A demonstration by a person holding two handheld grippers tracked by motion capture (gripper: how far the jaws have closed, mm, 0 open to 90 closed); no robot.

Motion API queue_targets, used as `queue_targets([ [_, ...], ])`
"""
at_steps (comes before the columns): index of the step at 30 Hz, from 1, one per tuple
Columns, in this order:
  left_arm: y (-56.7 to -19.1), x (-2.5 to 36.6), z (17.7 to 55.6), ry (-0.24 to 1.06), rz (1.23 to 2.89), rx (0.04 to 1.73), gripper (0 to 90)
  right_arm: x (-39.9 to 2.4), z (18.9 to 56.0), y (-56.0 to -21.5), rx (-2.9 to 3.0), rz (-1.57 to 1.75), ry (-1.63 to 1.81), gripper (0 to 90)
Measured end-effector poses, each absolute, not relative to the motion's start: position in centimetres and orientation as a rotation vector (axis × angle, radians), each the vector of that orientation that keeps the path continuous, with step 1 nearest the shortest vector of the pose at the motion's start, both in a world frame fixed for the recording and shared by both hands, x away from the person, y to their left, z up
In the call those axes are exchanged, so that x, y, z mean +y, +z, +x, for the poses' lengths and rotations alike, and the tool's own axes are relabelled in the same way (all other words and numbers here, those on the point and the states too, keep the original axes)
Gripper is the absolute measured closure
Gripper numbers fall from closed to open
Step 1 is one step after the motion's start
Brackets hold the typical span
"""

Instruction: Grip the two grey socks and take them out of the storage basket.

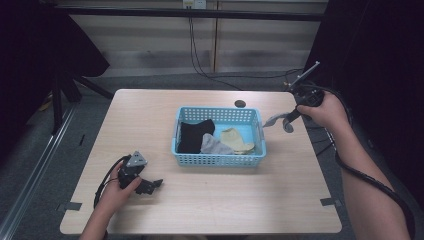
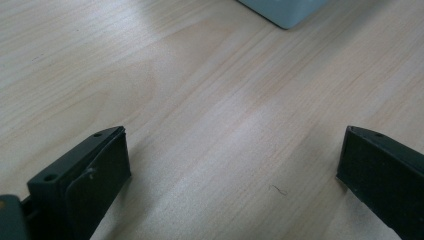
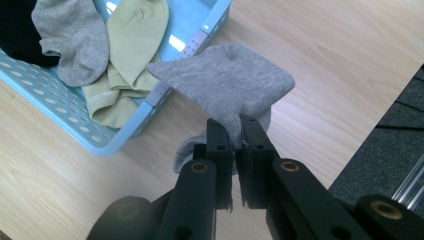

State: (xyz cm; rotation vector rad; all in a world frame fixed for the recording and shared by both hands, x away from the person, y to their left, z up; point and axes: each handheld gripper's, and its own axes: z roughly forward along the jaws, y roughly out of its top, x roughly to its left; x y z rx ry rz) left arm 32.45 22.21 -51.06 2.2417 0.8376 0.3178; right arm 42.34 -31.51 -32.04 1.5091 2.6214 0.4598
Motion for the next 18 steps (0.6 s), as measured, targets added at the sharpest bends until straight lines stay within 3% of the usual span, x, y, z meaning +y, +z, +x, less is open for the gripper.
queue_targets([
  [18,-51.1,22.2,32.4,0.323,2.240,0.841,0.0,-32.7,42.6,-37.2,2.604,1.588,0.413,83.8],
])
